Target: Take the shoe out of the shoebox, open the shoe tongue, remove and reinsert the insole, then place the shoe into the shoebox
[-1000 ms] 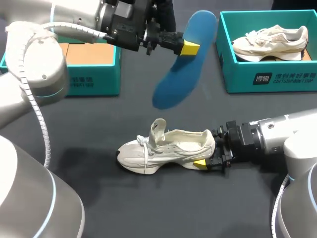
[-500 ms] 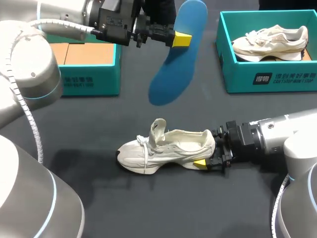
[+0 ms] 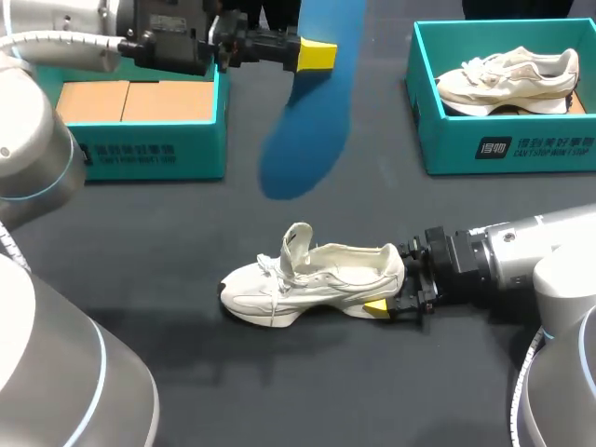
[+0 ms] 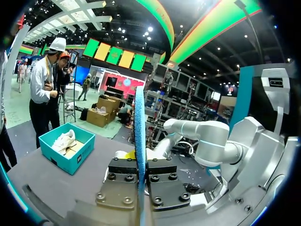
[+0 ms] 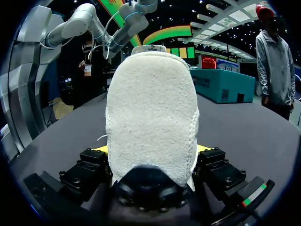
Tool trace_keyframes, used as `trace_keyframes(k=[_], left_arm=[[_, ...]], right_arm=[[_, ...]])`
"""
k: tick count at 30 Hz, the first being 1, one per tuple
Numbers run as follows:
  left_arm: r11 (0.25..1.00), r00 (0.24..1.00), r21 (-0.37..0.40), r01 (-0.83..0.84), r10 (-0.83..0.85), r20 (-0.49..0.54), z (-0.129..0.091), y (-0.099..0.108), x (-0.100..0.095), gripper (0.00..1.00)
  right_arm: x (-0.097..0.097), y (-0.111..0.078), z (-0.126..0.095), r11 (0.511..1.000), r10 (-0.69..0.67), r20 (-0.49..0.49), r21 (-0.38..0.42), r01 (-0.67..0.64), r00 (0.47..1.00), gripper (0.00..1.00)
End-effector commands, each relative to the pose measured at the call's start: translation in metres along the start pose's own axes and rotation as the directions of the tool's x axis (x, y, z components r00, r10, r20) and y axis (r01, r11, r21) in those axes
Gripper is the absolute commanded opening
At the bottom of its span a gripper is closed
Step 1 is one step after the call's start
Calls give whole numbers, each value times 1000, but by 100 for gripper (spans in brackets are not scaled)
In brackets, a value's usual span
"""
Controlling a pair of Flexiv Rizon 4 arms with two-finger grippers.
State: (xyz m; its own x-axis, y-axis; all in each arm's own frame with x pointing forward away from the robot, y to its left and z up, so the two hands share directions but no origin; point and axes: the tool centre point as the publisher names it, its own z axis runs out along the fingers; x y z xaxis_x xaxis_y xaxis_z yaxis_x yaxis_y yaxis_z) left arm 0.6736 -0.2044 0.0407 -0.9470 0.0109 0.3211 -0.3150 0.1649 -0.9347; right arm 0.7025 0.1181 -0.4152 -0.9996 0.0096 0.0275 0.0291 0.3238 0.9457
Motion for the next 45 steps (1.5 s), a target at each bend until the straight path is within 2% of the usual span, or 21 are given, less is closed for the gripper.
trace_keyframes(k=[1,5,13,16,24,37,45], left_arm=[[1000,1000,-3,0,0,-1,-1,0,0,0],[999,1000,50,8,-8,-7,-5,-3,12,0],[997,1000,72,21,-22,16,-16,-15,31,0],[997,999,75,27,-29,27,-19,-19,33,0],[994,998,91,63,-60,-30,-27,-20,40,0],[985,993,128,115,-109,-50,-35,-16,64,0],[985,993,124,117,-113,-37,-36,-16,65,0]], right_arm=[[1,0,1,1000,1,0,5,-1,1000,0],[1,0,1,1000,1,0,5,-1,1000,0],[1,0,1,1000,1,0,5,-1,1000,0],[1,0,1,1000,1,0,5,-1,1000,0],[1,0,1,1000,1,0,5,-1,1000,0],[1,0,1,1000,1,0,5,-1,1000,0],[1,0,1,1000,1,0,5,-1,1000,0]])
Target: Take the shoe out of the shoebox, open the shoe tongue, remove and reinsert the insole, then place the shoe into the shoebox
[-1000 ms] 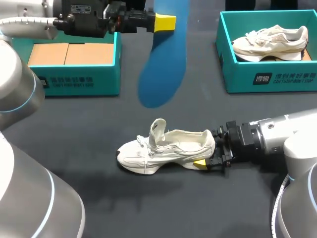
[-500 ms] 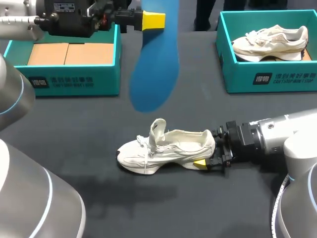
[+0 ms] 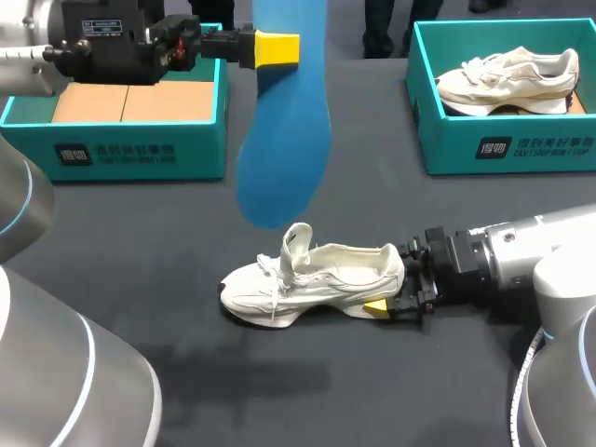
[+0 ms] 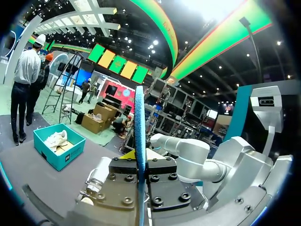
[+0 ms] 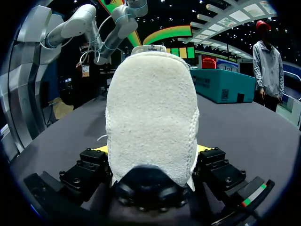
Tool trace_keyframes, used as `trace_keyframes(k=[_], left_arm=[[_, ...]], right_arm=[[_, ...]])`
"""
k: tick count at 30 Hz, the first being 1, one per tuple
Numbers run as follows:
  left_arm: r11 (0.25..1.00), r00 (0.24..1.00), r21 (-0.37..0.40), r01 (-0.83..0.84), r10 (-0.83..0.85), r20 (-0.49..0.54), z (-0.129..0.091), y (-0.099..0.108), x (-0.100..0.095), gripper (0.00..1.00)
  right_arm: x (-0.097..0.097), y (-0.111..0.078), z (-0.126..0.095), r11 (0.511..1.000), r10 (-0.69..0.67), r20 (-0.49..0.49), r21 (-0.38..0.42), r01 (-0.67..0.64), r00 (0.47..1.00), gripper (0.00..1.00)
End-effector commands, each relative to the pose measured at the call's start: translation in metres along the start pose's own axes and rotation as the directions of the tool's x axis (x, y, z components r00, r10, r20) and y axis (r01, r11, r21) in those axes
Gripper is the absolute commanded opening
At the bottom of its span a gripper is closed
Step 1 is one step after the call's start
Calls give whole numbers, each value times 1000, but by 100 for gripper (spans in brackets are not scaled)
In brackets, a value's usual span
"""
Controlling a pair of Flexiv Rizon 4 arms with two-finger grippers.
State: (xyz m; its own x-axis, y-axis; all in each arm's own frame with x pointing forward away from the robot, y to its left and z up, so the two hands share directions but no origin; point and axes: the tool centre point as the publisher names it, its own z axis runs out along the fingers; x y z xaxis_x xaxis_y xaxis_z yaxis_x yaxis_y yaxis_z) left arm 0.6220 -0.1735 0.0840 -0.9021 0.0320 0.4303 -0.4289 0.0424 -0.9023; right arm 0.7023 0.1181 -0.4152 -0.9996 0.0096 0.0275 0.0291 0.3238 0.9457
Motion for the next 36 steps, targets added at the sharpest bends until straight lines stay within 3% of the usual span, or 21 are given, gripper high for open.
trace_keyframes(k=[1,13,14,15,16,24,36], left_arm=[[1000,1000,1,0,0,3,-2,3,2,0],[1000,1000,1,0,0,3,-2,3,2,0],[1000,1000,1,0,0,3,-2,3,2,0],[1000,1000,1,0,0,3,-2,3,2,0],[1000,1000,1,0,0,3,-2,3,2,0],[1000,1000,1,0,0,3,-2,3,2,0],[1000,1000,1,0,0,3,-2,3,2,0]], right_arm=[[1,0,1,1000,1,0,5,-1,1000,0],[3,-1,-2,1000,4,-2,16,-4,1000,0],[3,-2,-3,1000,6,-3,19,-6,1000,19],[3,-3,-3,1000,7,-6,21,-7,1000,52],[4,-3,-4,1000,10,-8,23,-10,1000,100],[6,-7,-8,998,26,-16,63,-25,1000,100],[4,-3,-36,954,67,27,292,-72,997,100]])
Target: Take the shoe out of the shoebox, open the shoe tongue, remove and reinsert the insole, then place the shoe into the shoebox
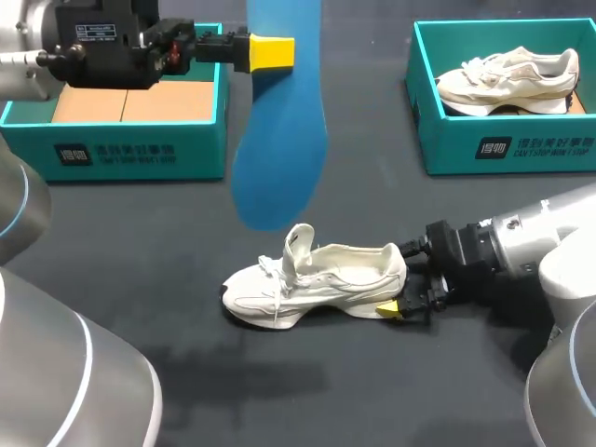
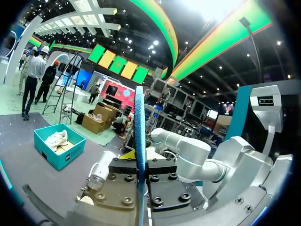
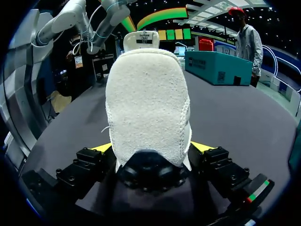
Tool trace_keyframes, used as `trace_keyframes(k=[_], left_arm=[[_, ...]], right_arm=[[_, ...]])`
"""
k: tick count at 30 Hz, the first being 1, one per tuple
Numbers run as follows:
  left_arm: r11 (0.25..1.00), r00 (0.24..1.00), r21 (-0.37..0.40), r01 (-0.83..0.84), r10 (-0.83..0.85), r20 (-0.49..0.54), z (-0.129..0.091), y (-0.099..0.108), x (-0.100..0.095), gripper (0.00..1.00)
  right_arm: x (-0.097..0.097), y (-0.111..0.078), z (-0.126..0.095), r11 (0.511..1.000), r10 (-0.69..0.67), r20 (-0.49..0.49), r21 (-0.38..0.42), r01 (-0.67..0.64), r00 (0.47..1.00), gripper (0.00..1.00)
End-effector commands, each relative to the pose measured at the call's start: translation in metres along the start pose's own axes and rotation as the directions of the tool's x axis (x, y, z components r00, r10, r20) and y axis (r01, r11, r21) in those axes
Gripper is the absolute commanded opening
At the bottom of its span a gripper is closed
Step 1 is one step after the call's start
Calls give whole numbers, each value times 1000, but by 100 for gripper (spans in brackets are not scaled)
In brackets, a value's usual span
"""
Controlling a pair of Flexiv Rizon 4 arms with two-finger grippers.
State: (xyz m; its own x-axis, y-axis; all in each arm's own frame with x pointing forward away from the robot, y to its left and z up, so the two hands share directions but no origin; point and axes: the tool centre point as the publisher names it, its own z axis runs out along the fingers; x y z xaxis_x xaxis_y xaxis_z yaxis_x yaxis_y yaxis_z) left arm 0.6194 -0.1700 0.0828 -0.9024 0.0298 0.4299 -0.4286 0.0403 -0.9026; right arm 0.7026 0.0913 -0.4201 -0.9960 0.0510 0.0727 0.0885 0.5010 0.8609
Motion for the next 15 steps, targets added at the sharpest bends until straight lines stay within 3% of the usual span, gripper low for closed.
trace_keyframes(k=[1,15], left_arm=[[1000,1000,-1,0,0,1,1,0,0,0],[1000,1000,-1,0,0,1,1,0,0,0]], right_arm=[[6,8,-16,993,14,0,117,-14,1000,100],[8,20,-33,921,56,8,385,-55,998,100]])
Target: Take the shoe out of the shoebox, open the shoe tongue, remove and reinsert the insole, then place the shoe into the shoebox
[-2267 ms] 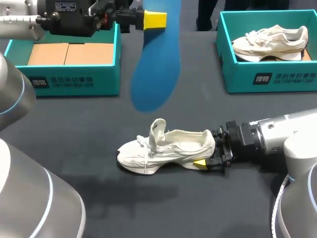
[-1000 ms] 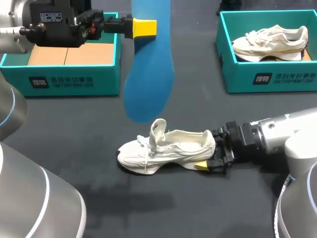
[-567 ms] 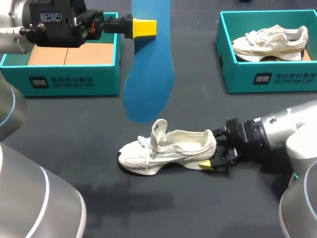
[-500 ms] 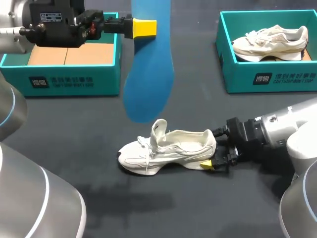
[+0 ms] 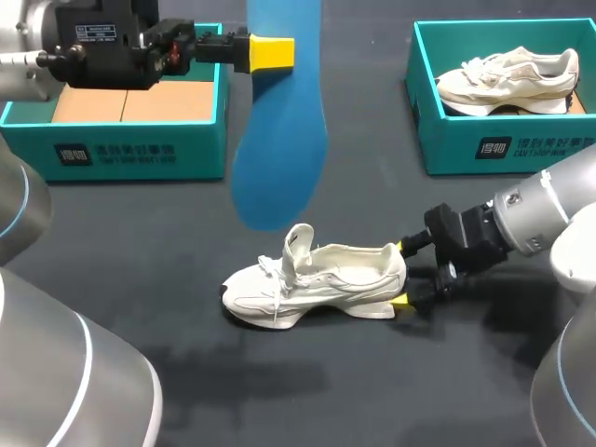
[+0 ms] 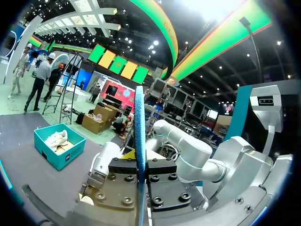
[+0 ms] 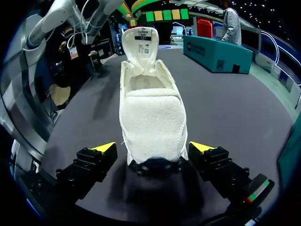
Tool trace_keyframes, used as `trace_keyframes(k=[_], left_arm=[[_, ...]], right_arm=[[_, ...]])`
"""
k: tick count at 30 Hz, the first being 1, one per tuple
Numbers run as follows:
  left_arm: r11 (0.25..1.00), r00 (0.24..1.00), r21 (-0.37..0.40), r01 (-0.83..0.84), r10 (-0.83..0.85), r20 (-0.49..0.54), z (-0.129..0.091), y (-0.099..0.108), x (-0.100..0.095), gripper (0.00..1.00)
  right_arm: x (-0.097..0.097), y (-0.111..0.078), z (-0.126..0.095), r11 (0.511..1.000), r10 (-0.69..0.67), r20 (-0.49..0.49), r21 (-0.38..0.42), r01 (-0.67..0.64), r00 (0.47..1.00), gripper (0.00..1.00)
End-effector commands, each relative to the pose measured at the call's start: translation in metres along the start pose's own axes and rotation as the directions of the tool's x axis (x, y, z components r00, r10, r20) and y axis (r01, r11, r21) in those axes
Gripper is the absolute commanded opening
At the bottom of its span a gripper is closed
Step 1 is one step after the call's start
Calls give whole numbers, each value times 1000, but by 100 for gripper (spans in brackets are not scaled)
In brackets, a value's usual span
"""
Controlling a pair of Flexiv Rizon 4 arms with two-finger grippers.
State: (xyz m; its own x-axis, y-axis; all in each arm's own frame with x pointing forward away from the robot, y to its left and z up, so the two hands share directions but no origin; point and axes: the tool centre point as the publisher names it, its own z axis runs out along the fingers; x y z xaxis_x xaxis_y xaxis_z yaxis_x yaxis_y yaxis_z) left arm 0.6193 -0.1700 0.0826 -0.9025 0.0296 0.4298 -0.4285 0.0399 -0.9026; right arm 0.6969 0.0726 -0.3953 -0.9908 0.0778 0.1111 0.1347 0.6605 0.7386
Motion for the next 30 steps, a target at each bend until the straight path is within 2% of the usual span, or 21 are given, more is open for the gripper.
trace_keyframes(k=[1,5,14,18,30], left_arm=[[1000,1000,-1,1,-1,1,1,0,0,0],[1000,1000,-1,1,-1,1,1,0,0,0],[1000,1000,-1,1,-1,1,1,0,0,0],[1000,1000,-1,1,-1,1,1,0,0,0],[1000,1000,-1,1,-1,1,1,0,0,0]], right_arm=[[2,8,-6,978,13,3,208,-14,1000,100],[4,12,-10,958,42,23,284,-47,999,100],[7,28,-12,875,68,90,473,-103,994,100],[10,34,-13,838,84,72,534,-110,994,100],[10,34,-13,838,84,72,534,-110,994,100]])
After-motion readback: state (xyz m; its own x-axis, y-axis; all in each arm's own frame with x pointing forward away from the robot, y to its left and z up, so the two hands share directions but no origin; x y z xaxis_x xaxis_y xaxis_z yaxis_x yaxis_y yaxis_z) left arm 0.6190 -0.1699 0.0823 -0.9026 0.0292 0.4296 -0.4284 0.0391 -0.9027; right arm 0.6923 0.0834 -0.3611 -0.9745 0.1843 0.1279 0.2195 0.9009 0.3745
